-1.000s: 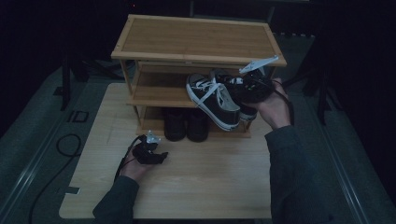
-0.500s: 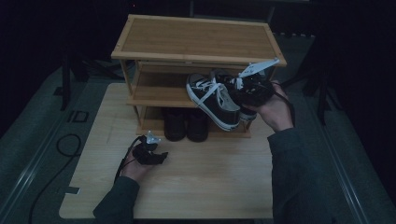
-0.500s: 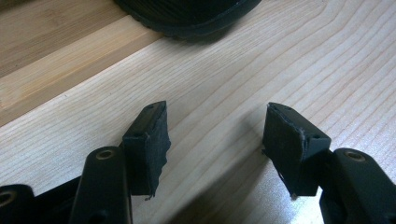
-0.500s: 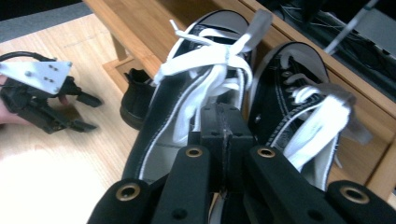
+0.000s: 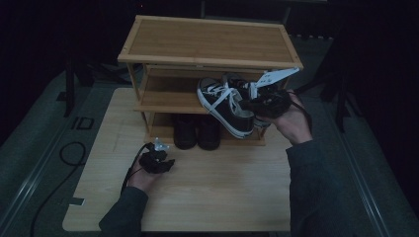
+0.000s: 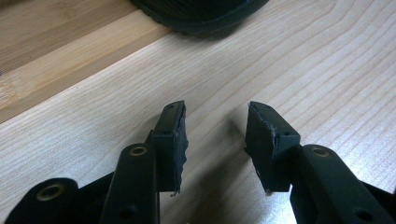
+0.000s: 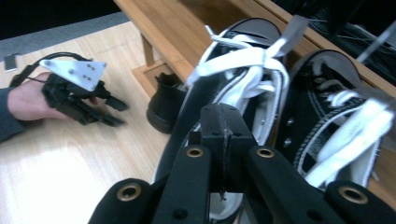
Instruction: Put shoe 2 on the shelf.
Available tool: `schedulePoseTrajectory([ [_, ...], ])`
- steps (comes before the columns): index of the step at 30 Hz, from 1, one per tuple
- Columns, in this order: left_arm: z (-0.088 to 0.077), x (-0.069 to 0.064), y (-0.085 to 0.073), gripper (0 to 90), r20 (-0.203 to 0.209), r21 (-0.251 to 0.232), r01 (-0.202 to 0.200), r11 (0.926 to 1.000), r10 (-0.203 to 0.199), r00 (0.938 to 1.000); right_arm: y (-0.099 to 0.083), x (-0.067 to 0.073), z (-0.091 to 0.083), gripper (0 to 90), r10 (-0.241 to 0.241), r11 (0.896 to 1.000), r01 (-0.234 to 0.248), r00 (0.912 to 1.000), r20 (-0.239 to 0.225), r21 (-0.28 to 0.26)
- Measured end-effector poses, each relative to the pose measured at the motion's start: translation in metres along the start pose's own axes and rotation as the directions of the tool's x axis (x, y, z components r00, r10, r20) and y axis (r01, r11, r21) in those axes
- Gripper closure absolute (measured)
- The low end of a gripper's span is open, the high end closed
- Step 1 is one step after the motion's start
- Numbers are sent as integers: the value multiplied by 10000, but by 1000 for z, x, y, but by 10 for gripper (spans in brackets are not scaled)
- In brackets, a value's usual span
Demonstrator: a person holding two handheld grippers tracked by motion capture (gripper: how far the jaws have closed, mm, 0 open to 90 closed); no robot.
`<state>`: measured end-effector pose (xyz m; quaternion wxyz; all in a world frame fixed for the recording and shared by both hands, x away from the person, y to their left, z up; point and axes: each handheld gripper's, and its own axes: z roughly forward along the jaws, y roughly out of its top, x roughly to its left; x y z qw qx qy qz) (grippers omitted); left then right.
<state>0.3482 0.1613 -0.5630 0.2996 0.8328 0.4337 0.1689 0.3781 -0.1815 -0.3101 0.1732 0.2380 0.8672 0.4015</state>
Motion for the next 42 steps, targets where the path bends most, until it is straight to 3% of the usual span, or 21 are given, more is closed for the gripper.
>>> schedulePoseTrajectory([
  [5, -6, -3, 6, 596, 58, -53, -245, 9997, 246, 9997, -1, 6, -2, 900, -163, 9998, 159, 9995, -267, -121],
  [15, -21, -3, 17, 618, 391, -491, -28, 9988, 47, 9992, -4, 20, -2, 900, -479, 9985, 464, 9974, -537, -283],
  [26, -33, -7, 34, 611, 401, -689, -175, 9975, 203, 9990, -8, 40, 4, 900, -898, 9957, 880, 9936, -682, -288],
  [31, -41, -7, 45, 629, 701, -820, -115, 9966, 173, 9974, -18, 41, 8, 900, -796, 9968, 782, 9928, -894, -185],
  [42, -55, -15, 71, 682, 866, -1064, -625, 9924, 719, 9936, -41, 45, 18, 898, -767, 9970, 771, 9902, -1164, -10],
])
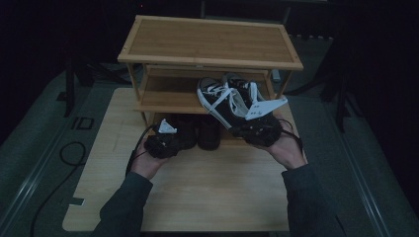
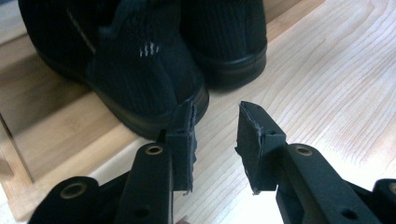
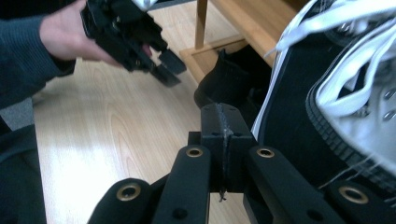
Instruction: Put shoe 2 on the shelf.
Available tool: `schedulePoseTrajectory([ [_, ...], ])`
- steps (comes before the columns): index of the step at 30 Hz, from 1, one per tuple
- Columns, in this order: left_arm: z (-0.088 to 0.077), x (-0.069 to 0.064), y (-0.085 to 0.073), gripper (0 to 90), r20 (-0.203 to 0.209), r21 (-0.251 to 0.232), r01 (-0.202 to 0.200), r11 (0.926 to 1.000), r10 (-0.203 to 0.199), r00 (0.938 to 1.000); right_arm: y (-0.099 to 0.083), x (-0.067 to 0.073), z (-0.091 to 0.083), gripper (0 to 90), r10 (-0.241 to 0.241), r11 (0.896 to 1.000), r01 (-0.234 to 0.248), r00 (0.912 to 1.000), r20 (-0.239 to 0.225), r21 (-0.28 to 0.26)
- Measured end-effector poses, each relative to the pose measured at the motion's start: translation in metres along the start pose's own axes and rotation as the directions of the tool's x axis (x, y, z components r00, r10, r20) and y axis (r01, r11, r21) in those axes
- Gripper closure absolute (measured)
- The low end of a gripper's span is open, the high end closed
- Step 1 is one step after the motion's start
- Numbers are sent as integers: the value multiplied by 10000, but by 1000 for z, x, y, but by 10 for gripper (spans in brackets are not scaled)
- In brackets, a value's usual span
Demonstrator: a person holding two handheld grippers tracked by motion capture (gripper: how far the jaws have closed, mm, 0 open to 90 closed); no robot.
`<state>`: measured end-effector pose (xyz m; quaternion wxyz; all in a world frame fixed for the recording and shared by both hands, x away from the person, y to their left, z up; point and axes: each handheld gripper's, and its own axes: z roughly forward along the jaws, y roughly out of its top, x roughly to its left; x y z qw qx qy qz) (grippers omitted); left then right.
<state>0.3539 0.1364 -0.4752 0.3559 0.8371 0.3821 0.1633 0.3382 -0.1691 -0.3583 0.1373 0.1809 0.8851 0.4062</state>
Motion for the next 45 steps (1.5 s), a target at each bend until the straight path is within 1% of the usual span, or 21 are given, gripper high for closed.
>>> schedulePoseTrajectory([
  [2, -3, -1, 5, 696, 143, -175, -14, 9998, 16, 9999, -5, 2, 3, 898, -15, 10000, 15, 9999, -105, -48],
  [3, -4, -1, 8, 705, 170, -210, -50, 9998, 54, 9998, -8, 2, 5, 897, -8, 10000, 8, 9999, -133, 36],
  [6, -6, -4, 15, 736, 122, -219, -289, 9993, 292, 9995, -14, 4, 10, 894, 35, 9998, -31, 9998, -179, 214],
  [12, -7, -8, 29, 809, 37, -292, -762, 9967, 763, 9971, -27, 5, 17, 873, 112, 9994, -100, 9992, -383, 319],
  [15, -7, -10, 36, 853, -47, -316, -951, 9950, 950, 9955, -33, 5, 19, 872, 192, 9991, -176, 9989, -421, 384],
  [16, -7, -11, 38, 867, -90, -374, -928, 9950, 926, 9957, -36, 4, 20, 870, 234, 9990, -217, 9988, -428, 394],
  [18, -7, -11, 42, 896, -112, -374, -1046, 9938, 1043, 9945, -39, 3, 21, 868, 351, 9985, -332, 9984, -445, 428],
  [21, -8, -11, 52, 900, -208, -435, -1189, 9920, 1181, 9928, -44, 1, 22, 855, 511, 9979, -491, 9977, -444, 433],
  [24, -10, -12, 60, 900, -307, -548, -1304, 9899, 1289, 9912, -48, 1, 22, 835, 529, 9978, -510, 9977, -431, 430],
  [29, -12, -13, 73, 900, -505, -842, -1316, 9877, 1277, 9905, -55, 0, 23, 816, 640, 9969, -623, 9973, -365, 471],
  [31, -13, -13, 78, 900, -548, -812, -1386, 9870, 1344, 9894, -57, 0, 22, 809, 674, 9965, -658, 9972, -308, 513],
  [38, -14, -12, 94, 900, -723, -1068, -1355, 9850, 1282, 9891, -64, 0, 23, 791, 875, 9956, -862, 9956, -345, 375],
  [41, -13, -12, 101, 900, -841, -1166, -1393, 9834, 1300, 9880, -65, -1, 23, 785, 931, 9952, -920, 9951, -320, 322],
  [44, -12, -11, 106, 900, -916, -1208, -1340, 9836, 1234, 9881, -67, -2, 22, 782, 1016, 9945, -1007, 9943, -309, 302],
  [45, -11, -12, 108, 900, -894, -1265, -1229, 9843, 1121, 9897, -68, -3, 22, 781, 1007, 9945, -998, 9945, -290, 303],
])
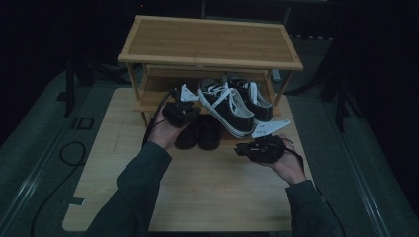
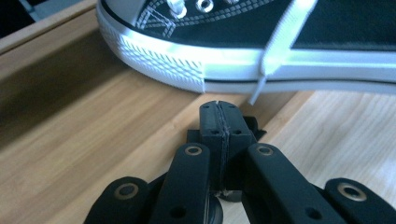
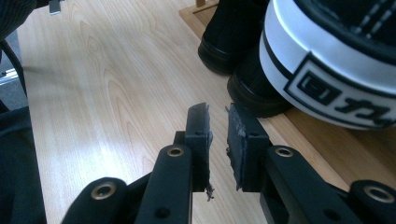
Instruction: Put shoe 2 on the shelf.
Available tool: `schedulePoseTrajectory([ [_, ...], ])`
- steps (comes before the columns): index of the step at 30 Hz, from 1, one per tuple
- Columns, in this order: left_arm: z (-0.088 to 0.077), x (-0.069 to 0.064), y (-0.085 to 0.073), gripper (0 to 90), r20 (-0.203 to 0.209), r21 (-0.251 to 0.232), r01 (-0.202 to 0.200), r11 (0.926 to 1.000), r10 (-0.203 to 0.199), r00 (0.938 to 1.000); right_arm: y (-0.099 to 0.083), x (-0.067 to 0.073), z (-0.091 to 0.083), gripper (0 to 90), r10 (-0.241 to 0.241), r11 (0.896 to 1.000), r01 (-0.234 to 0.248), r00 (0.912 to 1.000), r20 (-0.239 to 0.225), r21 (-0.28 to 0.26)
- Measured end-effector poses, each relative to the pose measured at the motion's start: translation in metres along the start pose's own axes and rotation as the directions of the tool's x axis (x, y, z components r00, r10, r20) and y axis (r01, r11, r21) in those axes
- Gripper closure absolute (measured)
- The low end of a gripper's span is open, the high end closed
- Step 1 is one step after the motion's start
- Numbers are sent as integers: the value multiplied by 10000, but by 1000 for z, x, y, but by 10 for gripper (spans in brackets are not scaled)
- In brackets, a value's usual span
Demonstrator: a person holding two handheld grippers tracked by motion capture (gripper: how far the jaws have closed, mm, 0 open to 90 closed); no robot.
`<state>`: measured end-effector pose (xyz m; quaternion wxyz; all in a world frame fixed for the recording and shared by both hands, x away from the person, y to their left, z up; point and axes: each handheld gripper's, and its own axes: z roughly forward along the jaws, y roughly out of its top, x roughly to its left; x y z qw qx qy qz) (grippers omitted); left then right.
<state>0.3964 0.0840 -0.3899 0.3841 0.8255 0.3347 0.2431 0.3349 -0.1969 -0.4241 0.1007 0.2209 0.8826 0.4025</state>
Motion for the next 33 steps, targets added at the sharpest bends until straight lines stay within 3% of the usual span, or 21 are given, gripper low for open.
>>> schedulePoseTrajectory([
  [7, 10, -4, 9, 900, -297, 198, -249, 9995, 255, 9992, -5, -1, -3, 778, 80, 9999, -80, 10000, -37, -90],
  [14, 18, -4, 11, 900, -537, 248, -55, 9997, 68, 9985, -9, -3, -4, 776, 163, 9998, -164, 9999, -54, -89],
  [19, 20, -7, 13, 900, -936, 385, -181, 9991, 216, 9954, -10, -4, -5, 774, 181, 9997, -181, 9998, -39, -134],
  [33, 26, -7, 18, 900, -1542, 532, 259, 9982, -174, 9879, -11, -6, -18, 770, 90, 9979, -87, 10000, 40, -643],
])
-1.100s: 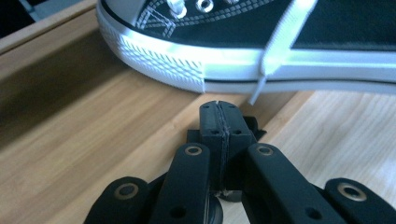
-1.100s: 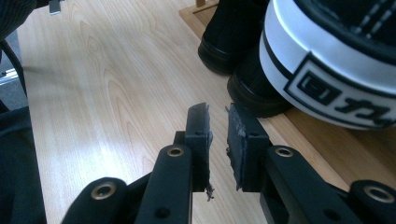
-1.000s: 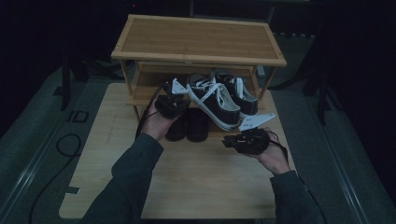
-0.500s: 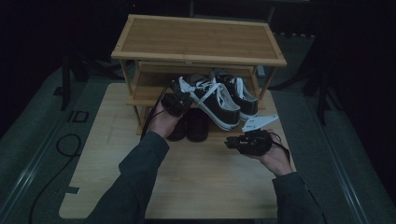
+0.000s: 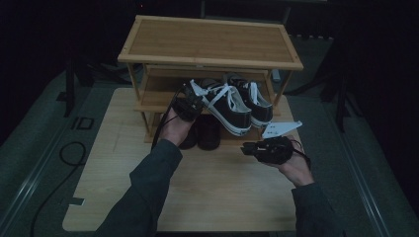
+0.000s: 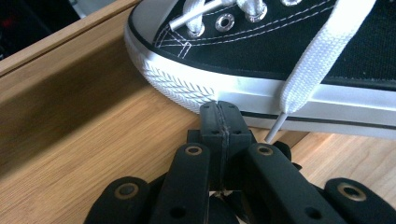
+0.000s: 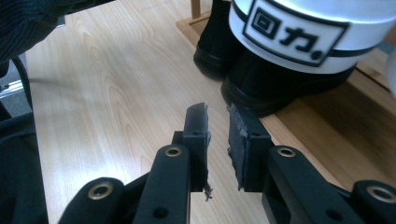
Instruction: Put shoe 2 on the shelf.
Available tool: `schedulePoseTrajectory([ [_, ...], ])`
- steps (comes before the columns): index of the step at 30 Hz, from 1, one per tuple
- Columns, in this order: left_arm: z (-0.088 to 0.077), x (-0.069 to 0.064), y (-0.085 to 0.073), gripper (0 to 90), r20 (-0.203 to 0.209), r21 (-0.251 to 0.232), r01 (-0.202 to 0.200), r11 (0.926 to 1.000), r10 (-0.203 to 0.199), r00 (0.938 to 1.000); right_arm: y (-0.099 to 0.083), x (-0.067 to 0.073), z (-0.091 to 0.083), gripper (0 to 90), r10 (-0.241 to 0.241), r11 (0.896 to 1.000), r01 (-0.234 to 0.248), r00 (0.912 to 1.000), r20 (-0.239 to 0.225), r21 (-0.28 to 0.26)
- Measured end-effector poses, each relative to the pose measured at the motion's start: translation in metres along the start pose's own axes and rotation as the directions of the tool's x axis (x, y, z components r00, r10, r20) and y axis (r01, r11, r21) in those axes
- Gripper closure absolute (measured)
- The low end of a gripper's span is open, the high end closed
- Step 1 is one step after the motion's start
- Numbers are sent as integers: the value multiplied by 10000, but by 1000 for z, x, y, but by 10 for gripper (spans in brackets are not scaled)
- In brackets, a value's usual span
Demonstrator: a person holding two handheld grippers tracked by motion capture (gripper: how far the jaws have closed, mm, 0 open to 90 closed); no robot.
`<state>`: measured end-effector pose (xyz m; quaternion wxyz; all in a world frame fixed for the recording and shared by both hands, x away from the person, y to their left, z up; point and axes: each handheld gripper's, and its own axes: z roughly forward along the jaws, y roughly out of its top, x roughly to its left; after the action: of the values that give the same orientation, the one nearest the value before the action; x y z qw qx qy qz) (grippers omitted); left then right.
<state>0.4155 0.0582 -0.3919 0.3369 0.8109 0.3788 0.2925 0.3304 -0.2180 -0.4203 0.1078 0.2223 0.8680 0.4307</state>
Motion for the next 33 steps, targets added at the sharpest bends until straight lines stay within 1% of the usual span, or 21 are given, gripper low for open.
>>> schedulePoseTrajectory([
  [2, 2, 1, 1, 900, -28, -20, 189, 9998, -189, 9998, 1, 0, -1, 771, -37, 10000, 38, 10000, 34, -82],
  [3, 2, 2, 1, 900, -45, 43, 199, 9998, -199, 9998, 1, 0, -2, 772, -44, 9999, 45, 10000, 35, -122],
  [11, 5, 9, 1, 900, 59, 20, 399, 9992, -399, 9992, 11, 2, -4, 807, -253, 9986, 257, 9996, 94, -471],
  [13, 5, 9, 0, 900, 82, -7, 313, 9995, -313, 9995, 14, 3, -3, 831, -301, 9980, 307, 9995, 122, -553],
  [14, 5, 9, 0, 899, 118, -35, 336, 9994, -336, 9994, 16, 4, -3, 865, -325, 9972, 336, 9993, 167, -665],
  [16, 5, 11, -1, 899, 229, 9, 339, 9994, -340, 9992, 18, 4, -4, 896, -361, 9961, 374, 9992, 178, -804],
  [21, 4, 13, -2, 900, 234, -12, 276, 9996, -276, 9993, 24, 5, -4, 900, -420, 9949, 440, 9988, 238, -912],
  [24, 3, 14, -3, 899, 315, -12, 323, 9995, -322, 9990, 25, 4, -5, 900, -411, 9939, 437, 9988, 276, -1008],
  [25, 2, 18, -4, 900, 479, -36, 384, 9993, -382, 9981, 25, 4, -6, 900, -424, 9941, 454, 9986, 322, -986],
  [26, 2, 21, -5, 900, 554, -35, 410, 9992, -408, 9976, 26, 4, -6, 900, -431, 9941, 466, 9984, 369, -978],
  [30, 2, 23, -6, 899, 526, -15, 348, 9994, -346, 9980, 27, 3, -7, 900, -409, 9931, 455, 9982, 446, -1077],
  [31, 3, 24, -8, 899, 421, -3, 374, 9993, -374, 9984, 27, 3, -7, 900, -378, 9931, 426, 9983, 453, -1089],
  [33, 3, 27, -9, 899, 436, -17, 280, 9996, -279, 9987, 27, 2, -7, 900, -387, 9930, 433, 9983, 436, -1098],
])
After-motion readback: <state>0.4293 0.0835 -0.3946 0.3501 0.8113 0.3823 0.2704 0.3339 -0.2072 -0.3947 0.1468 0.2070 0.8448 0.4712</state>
